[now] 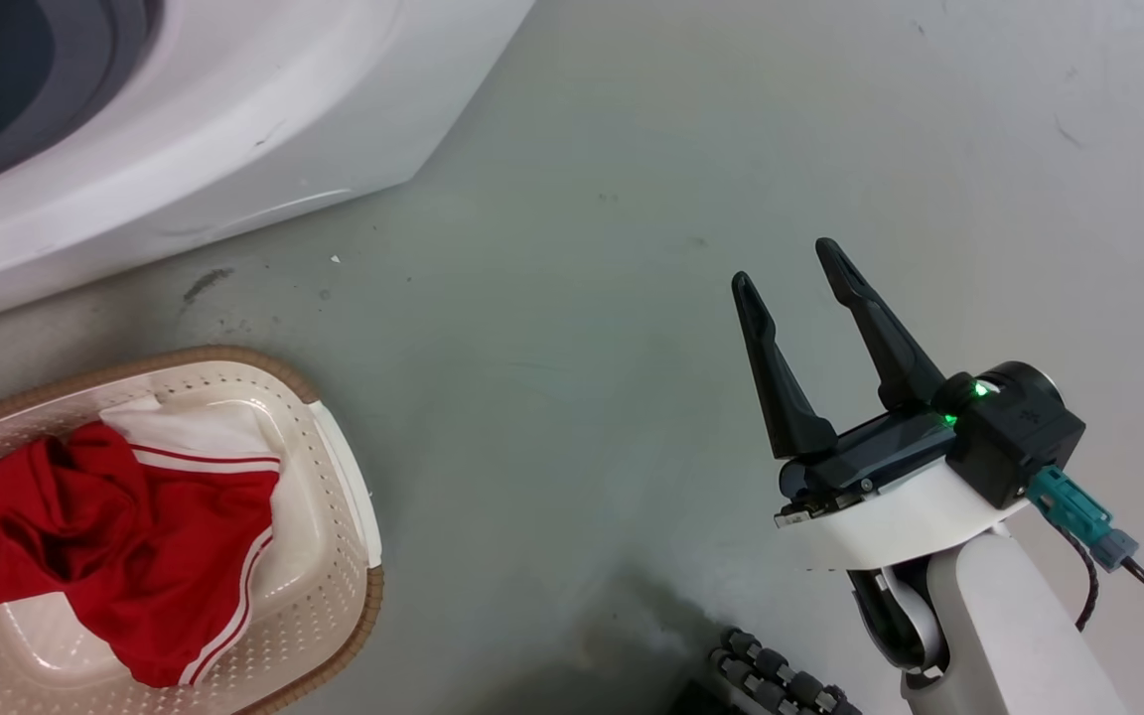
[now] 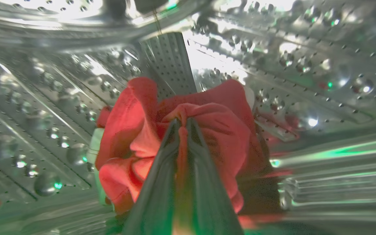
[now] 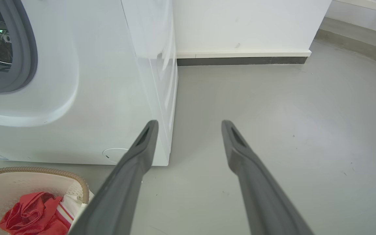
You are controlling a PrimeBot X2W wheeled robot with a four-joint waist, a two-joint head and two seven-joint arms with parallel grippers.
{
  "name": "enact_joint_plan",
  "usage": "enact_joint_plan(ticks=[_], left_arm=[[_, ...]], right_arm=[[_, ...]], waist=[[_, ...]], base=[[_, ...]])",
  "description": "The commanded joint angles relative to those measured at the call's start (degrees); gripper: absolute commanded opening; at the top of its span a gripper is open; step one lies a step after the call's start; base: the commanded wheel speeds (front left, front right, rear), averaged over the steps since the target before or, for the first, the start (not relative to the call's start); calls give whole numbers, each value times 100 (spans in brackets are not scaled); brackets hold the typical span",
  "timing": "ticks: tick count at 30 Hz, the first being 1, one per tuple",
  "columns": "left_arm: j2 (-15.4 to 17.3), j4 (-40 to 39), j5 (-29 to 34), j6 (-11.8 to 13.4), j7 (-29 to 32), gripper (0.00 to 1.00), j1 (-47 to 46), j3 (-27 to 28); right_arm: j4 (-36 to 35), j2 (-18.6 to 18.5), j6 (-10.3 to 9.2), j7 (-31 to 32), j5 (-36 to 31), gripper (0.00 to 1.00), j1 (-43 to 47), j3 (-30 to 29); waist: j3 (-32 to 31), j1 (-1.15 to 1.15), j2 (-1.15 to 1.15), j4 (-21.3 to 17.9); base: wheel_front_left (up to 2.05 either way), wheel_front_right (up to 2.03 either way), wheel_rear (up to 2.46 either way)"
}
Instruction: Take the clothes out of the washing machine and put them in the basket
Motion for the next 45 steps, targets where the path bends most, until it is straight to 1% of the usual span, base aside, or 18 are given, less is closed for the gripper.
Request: enact_joint_plan(ticks=[1, 6, 11, 16, 23, 26, 28, 33, 37, 38, 45], left_arm=[[-16, -99, 9, 68, -209, 0, 191, -9], [-126, -288, -58, 196, -955, 0, 608, 8], [-251, -236, -182, 275, -1692, 0, 1082, 72], [-406, -42, -386, 206, -2428, 0, 1578, 180], [-672, 278, -514, 80, -3399, 0, 2144, 132], [-812, 385, -511, 67, -3810, 0, 2330, 91], [-883, 428, -534, 102, -4039, 0, 2473, 88], [-1086, 361, -556, 73, -4317, 0, 2831, 59], [-1229, 117, -552, 55, -4383, 0, 3182, 36], [-1229, 117, -552, 55, -4383, 0, 3182, 36], [-1405, -895, -547, 2, -4394, 0, 3970, 136]], right_arm=[[13, 14, -5, -12, -41, 100, -107, -34], [34, 14, -4, -12, -182, 100, -49, -130], [91, 12, -4, -12, -319, 100, 38, -216], [174, 12, -5, -11, -428, 100, 185, -331], [251, 11, -4, 77, -634, 100, 418, -522], [191, 11, -4, 157, -689, 100, 516, -615], [158, 11, -4, 231, -750, 100, 611, -654], [42, 9, -5, 390, -851, 100, 814, -710], [-36, 10, -5, 543, -936, 100, 1026, -777], [-36, 10, -5, 543, -936, 100, 1026, -777], [-234, 11, -5, 802, -1027, 100, 1442, -885]], waist=[[-98, 0, 0, 57], [-360, 0, 0, 205], [-690, 0, 0, 361], [-1090, 0, 0, 533], [-1767, 0, 0, 840], [-2064, 0, 0, 976], [-2267, 0, 0, 1062], [-2728, 0, 0, 1262], [-3124, 0, 0, 1433], [-3124, 0, 0, 1433], [-3716, 0, 0, 1726]], base=[[0, 0, 0], [0, 0, 0], [0, 0, 0], [0, 0, 0], [0, 0, 0], [0, 0, 0], [0, 0, 0], [0, 0, 0], [0, 0, 0], [0, 0, 0], [0, 0, 0]])
